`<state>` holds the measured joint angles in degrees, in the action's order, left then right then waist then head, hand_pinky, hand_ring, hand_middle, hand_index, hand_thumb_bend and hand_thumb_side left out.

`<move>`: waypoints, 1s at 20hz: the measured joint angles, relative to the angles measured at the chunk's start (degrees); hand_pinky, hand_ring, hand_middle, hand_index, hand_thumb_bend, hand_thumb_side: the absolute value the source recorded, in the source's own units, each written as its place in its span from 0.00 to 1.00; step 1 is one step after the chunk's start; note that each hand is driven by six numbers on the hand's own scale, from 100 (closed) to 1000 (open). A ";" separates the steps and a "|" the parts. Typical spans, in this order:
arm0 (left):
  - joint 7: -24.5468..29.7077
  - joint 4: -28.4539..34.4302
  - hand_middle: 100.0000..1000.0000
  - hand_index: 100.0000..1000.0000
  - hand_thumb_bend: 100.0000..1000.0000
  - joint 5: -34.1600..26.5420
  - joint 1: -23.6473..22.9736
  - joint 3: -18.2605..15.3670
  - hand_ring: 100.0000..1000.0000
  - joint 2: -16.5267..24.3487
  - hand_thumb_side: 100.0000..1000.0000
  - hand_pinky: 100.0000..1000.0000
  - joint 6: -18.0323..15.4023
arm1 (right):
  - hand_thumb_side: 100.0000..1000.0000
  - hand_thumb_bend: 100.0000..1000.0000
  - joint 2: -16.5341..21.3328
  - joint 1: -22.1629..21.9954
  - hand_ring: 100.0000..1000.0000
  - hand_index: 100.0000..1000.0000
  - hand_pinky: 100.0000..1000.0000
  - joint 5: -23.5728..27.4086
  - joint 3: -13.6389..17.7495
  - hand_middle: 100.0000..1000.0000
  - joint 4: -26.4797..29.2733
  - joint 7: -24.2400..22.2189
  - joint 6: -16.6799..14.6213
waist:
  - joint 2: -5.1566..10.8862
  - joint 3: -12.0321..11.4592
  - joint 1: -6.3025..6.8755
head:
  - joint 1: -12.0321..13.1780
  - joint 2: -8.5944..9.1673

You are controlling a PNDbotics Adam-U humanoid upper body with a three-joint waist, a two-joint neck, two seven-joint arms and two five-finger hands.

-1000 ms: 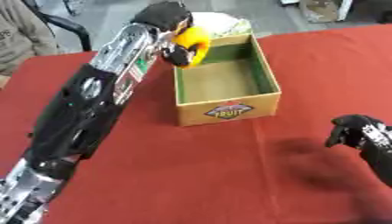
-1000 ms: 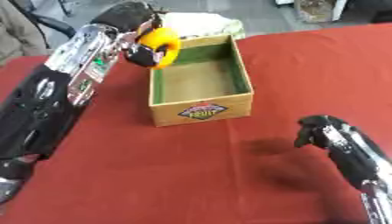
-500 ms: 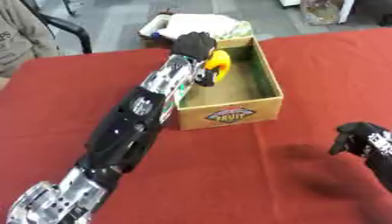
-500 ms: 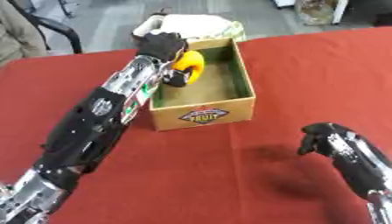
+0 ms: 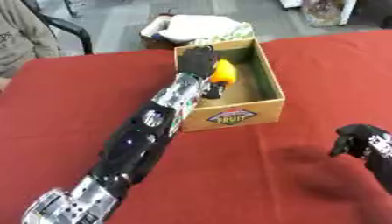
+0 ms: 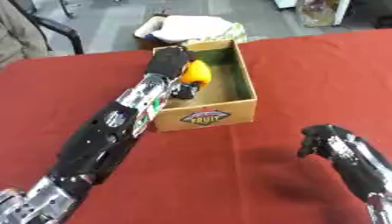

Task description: Pick up objects on the table and place them in the box.

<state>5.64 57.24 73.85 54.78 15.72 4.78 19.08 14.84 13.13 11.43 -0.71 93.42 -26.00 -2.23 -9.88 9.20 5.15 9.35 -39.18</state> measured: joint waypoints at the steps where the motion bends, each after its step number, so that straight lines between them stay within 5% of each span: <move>1: -0.81 0.03 0.78 0.87 0.49 -1.21 -0.07 0.00 0.77 0.04 0.68 0.81 -0.05 | 0.65 0.00 0.00 0.00 0.49 0.66 0.53 0.00 0.00 0.46 0.00 0.00 0.00 | 0.00 -0.16 0.00 | -0.07 0.00; 12: 1.78 15.78 0.84 0.90 0.51 -12.79 -1.56 0.99 0.82 6.74 0.72 0.83 0.45 | 0.64 0.00 0.00 -0.12 0.49 0.66 0.53 0.00 0.05 0.46 0.00 0.08 -0.01 | 0.01 -1.09 0.11 | -1.19 -0.03; 13: 2.17 16.66 0.80 0.89 0.30 -13.14 -1.65 1.07 0.77 6.99 0.51 0.78 0.65 | 0.64 0.00 0.00 -0.13 0.49 0.66 0.53 0.00 0.06 0.46 0.00 0.08 -0.01 | 0.02 -1.12 0.12 | -1.26 -0.03; 15: 2.28 18.35 0.78 0.87 0.22 -14.05 -2.05 0.75 0.75 7.65 0.45 0.75 0.68 | 0.64 0.00 0.03 -0.63 0.49 0.66 0.53 0.00 0.41 0.46 0.00 0.24 -0.04 | 0.11 -2.13 0.13 | -2.02 -0.04; 20: -0.42 24.41 0.74 0.85 0.08 -17.52 -6.83 -4.39 0.70 12.82 0.49 0.70 -1.55 | 0.64 0.00 0.05 -1.01 0.49 0.66 0.53 -0.01 0.93 0.46 0.00 0.74 -0.17 | 0.28 -2.96 0.12 | -3.45 -0.06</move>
<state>5.22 81.64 56.32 47.95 11.33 17.61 17.53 14.90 12.12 11.42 0.21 93.43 -25.26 -2.40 -9.60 6.24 5.27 5.90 -39.24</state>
